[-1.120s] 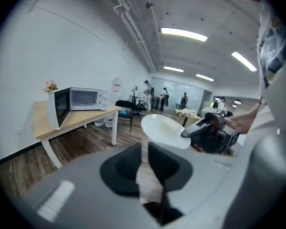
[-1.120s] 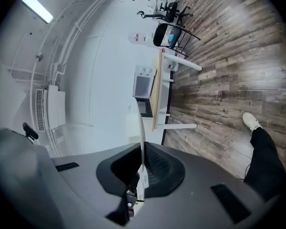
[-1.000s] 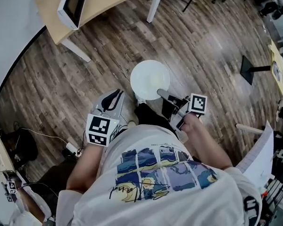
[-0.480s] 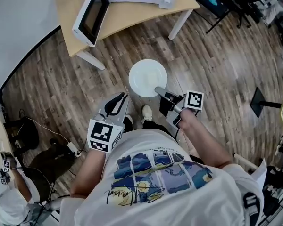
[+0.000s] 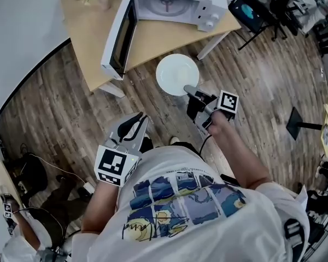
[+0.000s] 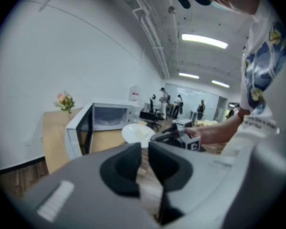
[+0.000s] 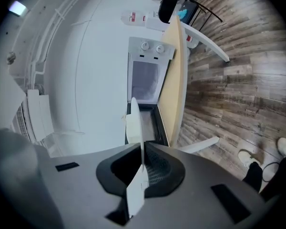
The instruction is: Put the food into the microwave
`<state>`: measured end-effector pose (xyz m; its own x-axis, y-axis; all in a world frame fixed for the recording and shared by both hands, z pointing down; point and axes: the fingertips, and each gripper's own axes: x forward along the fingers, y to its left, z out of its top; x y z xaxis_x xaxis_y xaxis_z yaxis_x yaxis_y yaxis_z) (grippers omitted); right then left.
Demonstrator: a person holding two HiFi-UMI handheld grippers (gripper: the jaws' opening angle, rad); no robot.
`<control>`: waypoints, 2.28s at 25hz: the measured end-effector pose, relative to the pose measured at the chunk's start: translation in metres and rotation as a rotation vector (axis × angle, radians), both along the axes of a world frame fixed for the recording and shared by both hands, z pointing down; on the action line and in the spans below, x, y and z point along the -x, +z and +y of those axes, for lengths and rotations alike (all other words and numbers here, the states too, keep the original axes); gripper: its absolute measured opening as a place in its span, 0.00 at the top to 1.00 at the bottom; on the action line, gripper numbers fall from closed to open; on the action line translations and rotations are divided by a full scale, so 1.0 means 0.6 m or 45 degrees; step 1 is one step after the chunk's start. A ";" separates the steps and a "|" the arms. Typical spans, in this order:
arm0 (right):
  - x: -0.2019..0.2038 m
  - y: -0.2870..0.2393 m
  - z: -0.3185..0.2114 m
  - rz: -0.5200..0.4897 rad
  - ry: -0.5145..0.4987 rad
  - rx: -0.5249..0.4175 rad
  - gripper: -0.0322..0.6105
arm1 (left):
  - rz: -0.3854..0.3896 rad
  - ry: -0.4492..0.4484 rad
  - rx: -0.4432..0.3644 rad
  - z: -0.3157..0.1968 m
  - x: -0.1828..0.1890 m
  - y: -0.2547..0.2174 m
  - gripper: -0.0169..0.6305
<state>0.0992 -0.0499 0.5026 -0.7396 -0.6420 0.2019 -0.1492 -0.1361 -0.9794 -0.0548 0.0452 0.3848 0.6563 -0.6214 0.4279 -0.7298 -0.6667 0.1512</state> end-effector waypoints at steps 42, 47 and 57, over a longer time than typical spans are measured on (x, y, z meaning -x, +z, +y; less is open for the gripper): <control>0.004 0.188 -0.696 0.010 0.387 0.155 0.93 | -0.103 -0.047 -0.025 -0.434 0.005 -0.032 0.89; 0.002 0.196 -0.721 0.055 0.411 0.156 0.93 | -0.107 -0.091 -0.017 -0.447 0.017 -0.029 0.89; -0.004 0.187 -0.741 0.384 0.385 0.026 0.89 | -0.111 -0.106 -0.001 -0.458 0.028 -0.025 0.89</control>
<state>0.1018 -0.4943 0.6146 -0.4248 -0.8144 0.3953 -0.3789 -0.2366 -0.8947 -0.0716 -0.2299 0.3701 0.5626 -0.6726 0.4806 -0.7931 -0.6032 0.0842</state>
